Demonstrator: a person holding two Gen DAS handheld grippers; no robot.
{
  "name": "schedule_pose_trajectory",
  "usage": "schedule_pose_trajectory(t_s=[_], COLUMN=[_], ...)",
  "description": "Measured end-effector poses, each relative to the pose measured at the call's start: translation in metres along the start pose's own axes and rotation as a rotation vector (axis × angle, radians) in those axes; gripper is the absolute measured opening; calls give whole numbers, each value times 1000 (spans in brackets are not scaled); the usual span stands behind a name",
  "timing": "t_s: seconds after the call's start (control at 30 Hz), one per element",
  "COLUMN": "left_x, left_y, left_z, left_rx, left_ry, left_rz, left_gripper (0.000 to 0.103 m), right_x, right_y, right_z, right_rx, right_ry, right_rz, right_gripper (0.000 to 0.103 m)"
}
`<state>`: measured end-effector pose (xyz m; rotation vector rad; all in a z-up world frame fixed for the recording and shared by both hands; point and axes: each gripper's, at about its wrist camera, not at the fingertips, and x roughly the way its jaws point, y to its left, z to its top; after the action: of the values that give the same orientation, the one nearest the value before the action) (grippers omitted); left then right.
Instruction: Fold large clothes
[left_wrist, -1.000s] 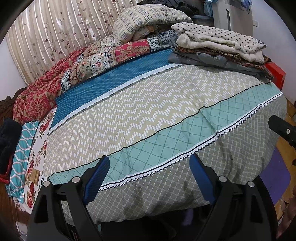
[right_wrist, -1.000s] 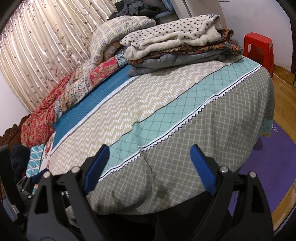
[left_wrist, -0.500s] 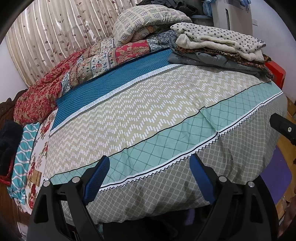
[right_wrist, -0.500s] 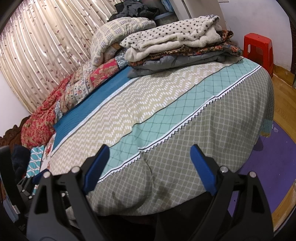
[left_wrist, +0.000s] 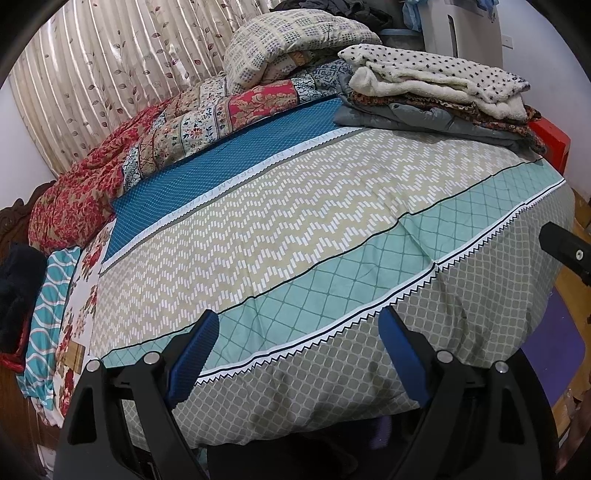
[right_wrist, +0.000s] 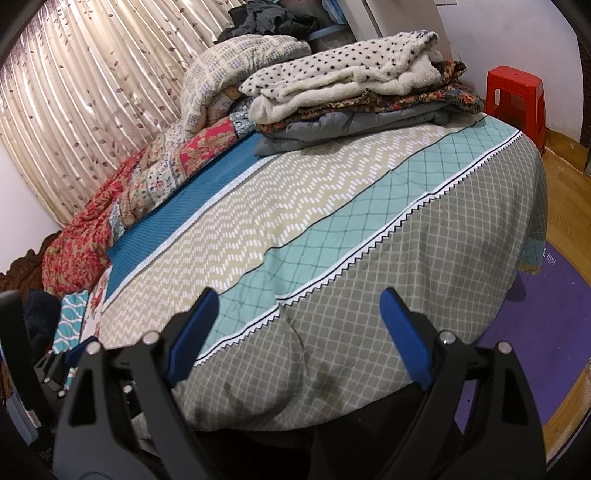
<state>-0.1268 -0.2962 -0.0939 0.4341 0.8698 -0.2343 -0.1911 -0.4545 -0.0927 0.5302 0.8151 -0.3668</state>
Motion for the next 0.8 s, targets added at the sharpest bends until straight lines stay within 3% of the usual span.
schedule_pose_trajectory(t_s=[0.8], left_x=[0], left_y=[4], left_z=[0], left_rx=[5], left_ry=[3], left_rz=[-1], left_gripper=[14], right_x=[3], right_y=[-1], right_z=[4], right_rx=[0], right_ry=[0], right_rz=[4], right_gripper=[85])
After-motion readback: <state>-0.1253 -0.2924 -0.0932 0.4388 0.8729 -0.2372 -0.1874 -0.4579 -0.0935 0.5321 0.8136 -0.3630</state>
